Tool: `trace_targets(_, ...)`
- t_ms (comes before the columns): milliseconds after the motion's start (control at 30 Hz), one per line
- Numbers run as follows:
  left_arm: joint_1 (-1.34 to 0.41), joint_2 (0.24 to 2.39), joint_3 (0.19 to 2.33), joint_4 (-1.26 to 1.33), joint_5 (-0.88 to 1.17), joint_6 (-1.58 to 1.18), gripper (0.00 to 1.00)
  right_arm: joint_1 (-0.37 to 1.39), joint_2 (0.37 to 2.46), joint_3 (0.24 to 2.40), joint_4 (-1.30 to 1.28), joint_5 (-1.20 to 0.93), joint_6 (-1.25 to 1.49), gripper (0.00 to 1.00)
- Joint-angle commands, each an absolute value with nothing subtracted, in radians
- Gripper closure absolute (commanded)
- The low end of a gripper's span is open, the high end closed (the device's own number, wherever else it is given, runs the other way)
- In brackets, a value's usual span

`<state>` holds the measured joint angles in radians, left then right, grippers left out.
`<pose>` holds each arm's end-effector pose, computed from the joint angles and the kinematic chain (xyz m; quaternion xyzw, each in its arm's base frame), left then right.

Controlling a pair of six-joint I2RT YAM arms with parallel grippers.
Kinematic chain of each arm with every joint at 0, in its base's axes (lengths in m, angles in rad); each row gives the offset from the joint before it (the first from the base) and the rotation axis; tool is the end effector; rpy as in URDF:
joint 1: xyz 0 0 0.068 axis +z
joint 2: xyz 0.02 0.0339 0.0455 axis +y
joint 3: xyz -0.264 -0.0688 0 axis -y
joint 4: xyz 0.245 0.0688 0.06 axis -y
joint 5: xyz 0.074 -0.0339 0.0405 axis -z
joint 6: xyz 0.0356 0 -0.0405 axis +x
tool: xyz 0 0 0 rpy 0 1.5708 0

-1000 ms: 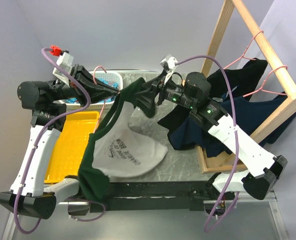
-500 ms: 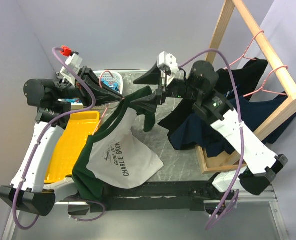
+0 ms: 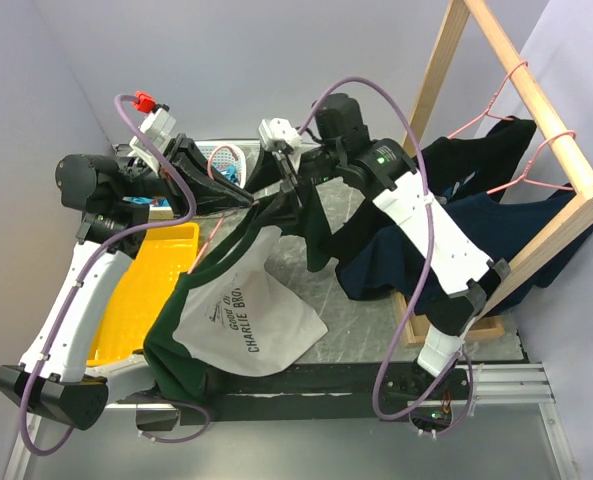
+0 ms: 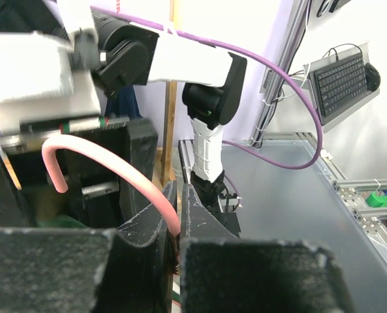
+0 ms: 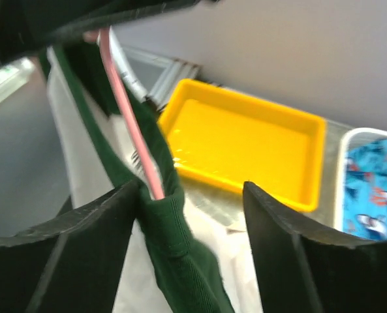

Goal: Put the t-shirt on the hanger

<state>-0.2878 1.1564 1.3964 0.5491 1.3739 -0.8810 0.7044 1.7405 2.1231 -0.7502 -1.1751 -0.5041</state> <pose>0.1765 -0.0887 0.5291 0.4747 0.4531 -0.5959 0.4629 0.2464 0.2525 0.4893 -0.6480 0.3864 0.5018 0.4230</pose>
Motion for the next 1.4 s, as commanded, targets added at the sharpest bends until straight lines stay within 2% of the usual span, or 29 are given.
trace_targets(0,-0.296,1.154,1.437,0.546,1.365,-0.873,0.99,0.704,1.715,2.145,-0.873,-1.282,-0.627,0.34)
trace_targets(67,-0.298,1.154,1.434,0.546,1.364,-0.871,0.99,0.704,1.695,2.117,-0.867,-1.285,-0.640,0.39)
trace_targets(100,-0.299,1.154,1.433,0.548,1.364,-0.868,0.99,0.703,1.689,2.114,-0.868,-1.293,-0.646,0.52)
trace_targets(167,-0.301,1.155,1.433,0.552,1.359,-0.873,0.99,0.704,1.683,2.108,-0.882,-1.299,-0.666,0.65)
trace_targets(200,-0.302,1.157,1.434,0.552,1.361,-0.874,0.99,0.704,1.681,2.108,-0.884,-1.301,-0.666,0.81)
trace_targets(300,-0.304,1.157,1.440,0.528,1.355,-0.858,0.99,0.704,1.674,2.103,-0.899,-1.299,-0.678,1.00)
trace_targets(433,-0.304,1.158,1.483,0.335,1.329,-0.697,0.97,0.703,1.634,2.076,-0.897,-1.249,-0.677,1.00)
trace_targets(467,-0.304,1.157,1.515,0.184,1.321,-0.646,0.76,0.703,1.625,2.071,-0.900,-1.223,-0.680,1.00)
trace_targets(533,-0.304,1.146,1.540,0.047,1.264,-0.507,0.52,0.700,1.592,2.048,-0.897,-1.201,-0.684,1.00)
trace_targets(567,-0.304,1.140,1.560,-0.075,1.246,-0.461,0.31,0.698,1.582,2.040,-0.891,-1.184,-0.678,1.00)
trace_targets(667,-0.304,1.111,1.582,-0.268,1.120,-0.319,0.12,0.698,1.540,1.996,-0.858,-1.145,-0.647,1.00)
trace_targets(700,-0.304,1.092,1.583,-0.303,1.036,-0.295,0.09,0.696,1.529,1.981,-0.813,-1.131,-0.611,1.00)
trace_targets(800,-0.304,1.062,1.595,-0.446,0.851,-0.198,0.07,0.678,1.474,1.916,-0.729,-1.083,-0.543,1.00)
trace_targets(933,-0.304,0.993,1.540,-0.512,0.682,-0.147,0.03,0.664,1.465,1.901,-0.729,-1.058,-0.532,1.00)
trace_targets(1167,-0.304,0.893,1.476,-0.603,0.637,-0.042,0.02,0.618,1.519,1.999,-0.775,-1.083,-0.520,1.00)
trace_targets(1367,-0.307,0.758,1.364,-0.615,0.531,-0.011,0.09,0.578,1.580,2.160,-0.903,-1.100,-0.566,1.00)
